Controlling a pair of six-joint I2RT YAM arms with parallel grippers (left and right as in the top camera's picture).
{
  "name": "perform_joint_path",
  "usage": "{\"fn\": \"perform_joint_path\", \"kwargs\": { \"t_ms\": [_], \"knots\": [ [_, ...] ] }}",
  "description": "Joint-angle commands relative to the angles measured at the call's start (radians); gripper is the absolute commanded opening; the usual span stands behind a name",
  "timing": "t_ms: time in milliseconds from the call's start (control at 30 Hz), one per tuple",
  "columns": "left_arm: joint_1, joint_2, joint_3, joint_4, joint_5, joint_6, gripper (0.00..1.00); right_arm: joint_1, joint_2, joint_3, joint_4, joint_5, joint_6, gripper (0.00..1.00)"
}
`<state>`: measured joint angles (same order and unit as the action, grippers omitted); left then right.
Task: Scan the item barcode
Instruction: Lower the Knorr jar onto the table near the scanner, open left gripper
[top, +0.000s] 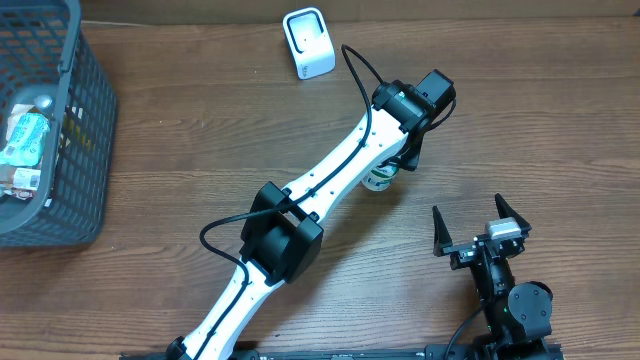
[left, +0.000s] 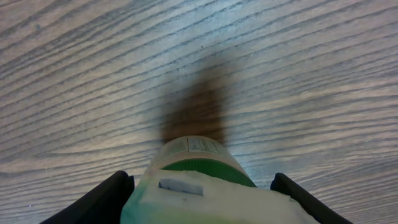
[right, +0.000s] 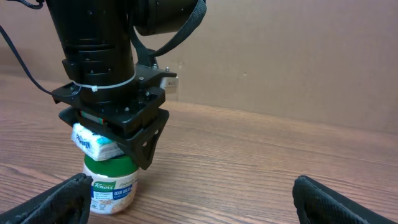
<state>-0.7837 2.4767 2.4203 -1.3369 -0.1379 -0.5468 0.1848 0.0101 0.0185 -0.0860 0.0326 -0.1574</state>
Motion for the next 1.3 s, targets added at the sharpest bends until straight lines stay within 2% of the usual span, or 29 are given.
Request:
{"fn": "perform_joint_path", "kwargs": {
  "t_ms": [0, 600, 700, 733, 767, 833, 1067, 1267],
  "knots": [
    [0.002, -0.001, -0.011, 0.01, 0.006, 0.019, 0.44, 0.005, -0.007, -0.011, 0.005, 0.002, -0.002, 1.0],
    [-0.008, 0.002, -0.017, 0.149, 0.037, 0.042, 0.5, 0.005, -0.007, -0.011, 0.005, 0.002, -0.002, 1.0],
    [-0.008, 0.002, -0.017, 0.122, 0.053, 0.034, 0.59, 0.005, -0.007, -0.011, 0.005, 0.003, -0.001, 1.0],
    [-0.008, 0.002, -0.018, 0.118, 0.053, 0.034, 0.65, 0.005, -0.007, -0.011, 0.005, 0.003, -0.002, 1.0],
    [-0.006, 0.003, -0.018, 0.117, 0.055, 0.034, 0.76, 0.005, -0.007, -0.011, 0.005, 0.003, -0.002, 1.0],
    [-0.007, 0.003, -0.018, 0.109, 0.071, 0.035, 0.83, 0.005, -0.007, -0.011, 0.005, 0.002, -0.002, 1.0],
    [-0.006, -0.004, -0.014, 0.085, 0.085, 0.058, 0.96, 0.005, -0.007, -0.011, 0.005, 0.003, -0.002, 1.0],
    [0.013, -0.038, -0.007, 0.072, 0.087, 0.103, 1.0, 0.005, -0.007, -0.011, 0.005, 0.003, -0.002, 1.0]
  ]
}}
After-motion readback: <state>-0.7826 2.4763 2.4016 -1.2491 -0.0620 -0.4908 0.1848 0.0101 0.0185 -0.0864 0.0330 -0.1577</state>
